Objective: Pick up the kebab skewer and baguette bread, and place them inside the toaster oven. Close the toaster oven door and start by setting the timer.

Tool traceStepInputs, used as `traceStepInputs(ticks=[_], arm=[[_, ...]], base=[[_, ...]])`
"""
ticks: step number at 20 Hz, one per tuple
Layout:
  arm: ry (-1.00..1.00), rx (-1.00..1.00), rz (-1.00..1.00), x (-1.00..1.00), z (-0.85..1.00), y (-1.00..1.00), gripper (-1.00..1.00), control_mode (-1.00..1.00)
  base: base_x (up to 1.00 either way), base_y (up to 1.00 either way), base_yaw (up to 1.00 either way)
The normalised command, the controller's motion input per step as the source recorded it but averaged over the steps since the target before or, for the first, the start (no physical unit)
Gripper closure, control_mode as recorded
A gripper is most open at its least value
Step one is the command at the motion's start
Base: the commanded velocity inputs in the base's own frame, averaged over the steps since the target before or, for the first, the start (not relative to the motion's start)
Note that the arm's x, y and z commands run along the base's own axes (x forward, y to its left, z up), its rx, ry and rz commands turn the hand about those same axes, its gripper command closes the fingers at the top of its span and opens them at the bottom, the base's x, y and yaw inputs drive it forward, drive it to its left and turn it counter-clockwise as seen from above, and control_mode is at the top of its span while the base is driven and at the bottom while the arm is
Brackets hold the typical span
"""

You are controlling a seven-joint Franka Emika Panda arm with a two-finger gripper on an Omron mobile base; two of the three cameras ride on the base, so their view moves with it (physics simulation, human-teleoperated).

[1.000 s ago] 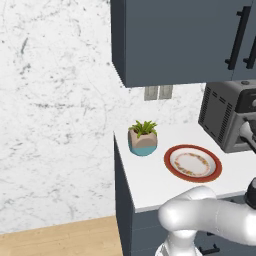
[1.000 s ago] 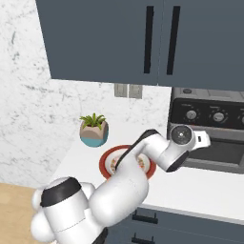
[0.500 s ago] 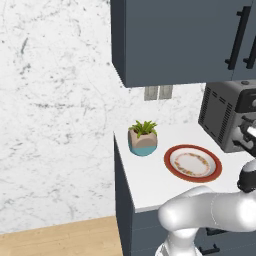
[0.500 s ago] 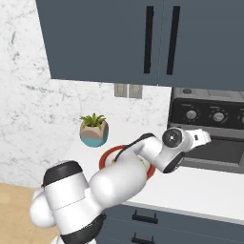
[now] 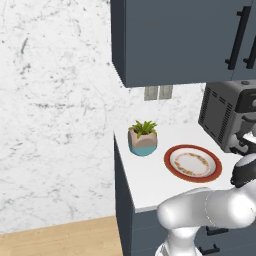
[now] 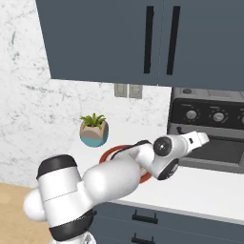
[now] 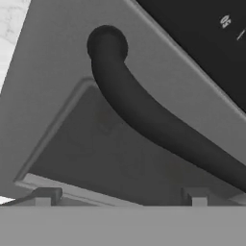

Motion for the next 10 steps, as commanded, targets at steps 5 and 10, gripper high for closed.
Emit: traceStepInputs(ticks=[5, 10], arm=[[0.04, -0.03, 0.0, -0.72, 0.51, -0.06, -1.0, -1.0], [0.01, 0.01, 0.0, -0.86, 0.54, -0.1, -1.0, -1.0]], base=[[0.0, 0.0, 0.0], [0.0, 0.0, 0.0]])
